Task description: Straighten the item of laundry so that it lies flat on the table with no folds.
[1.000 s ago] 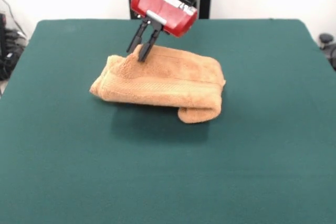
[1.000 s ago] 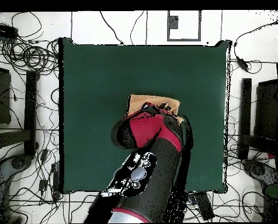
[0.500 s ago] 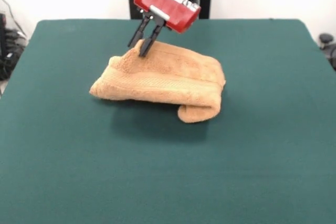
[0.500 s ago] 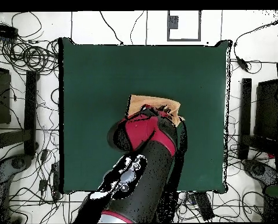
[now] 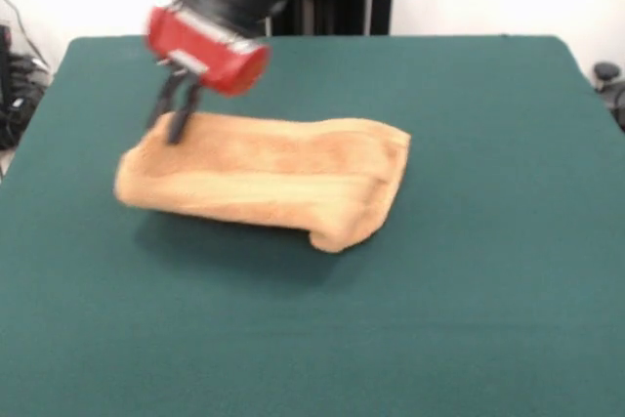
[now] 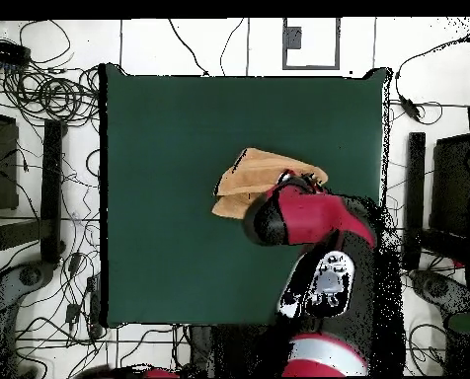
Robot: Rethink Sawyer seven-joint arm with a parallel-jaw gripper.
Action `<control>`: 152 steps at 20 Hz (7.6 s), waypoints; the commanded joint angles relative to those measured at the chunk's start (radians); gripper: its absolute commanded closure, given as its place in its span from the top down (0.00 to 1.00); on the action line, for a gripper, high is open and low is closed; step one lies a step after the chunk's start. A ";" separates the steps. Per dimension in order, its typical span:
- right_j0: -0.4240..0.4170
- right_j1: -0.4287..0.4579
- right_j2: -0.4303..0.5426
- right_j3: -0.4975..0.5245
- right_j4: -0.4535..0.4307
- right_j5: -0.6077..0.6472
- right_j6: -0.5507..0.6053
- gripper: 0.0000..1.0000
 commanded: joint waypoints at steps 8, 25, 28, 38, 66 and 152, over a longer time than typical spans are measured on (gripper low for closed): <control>-0.127 0.177 0.228 -0.345 -0.352 -0.109 -0.222 0.00; -0.274 0.232 0.380 -0.279 -0.112 0.505 -0.128 0.00; -0.279 0.256 0.369 -0.272 -0.049 0.592 -0.091 0.00; -0.251 0.265 0.316 -0.275 0.005 0.625 -0.023 0.00; -0.314 0.284 0.423 -0.343 -0.132 0.509 -0.399 0.00; -0.339 0.227 0.513 -0.229 -0.003 0.314 -0.292 1.00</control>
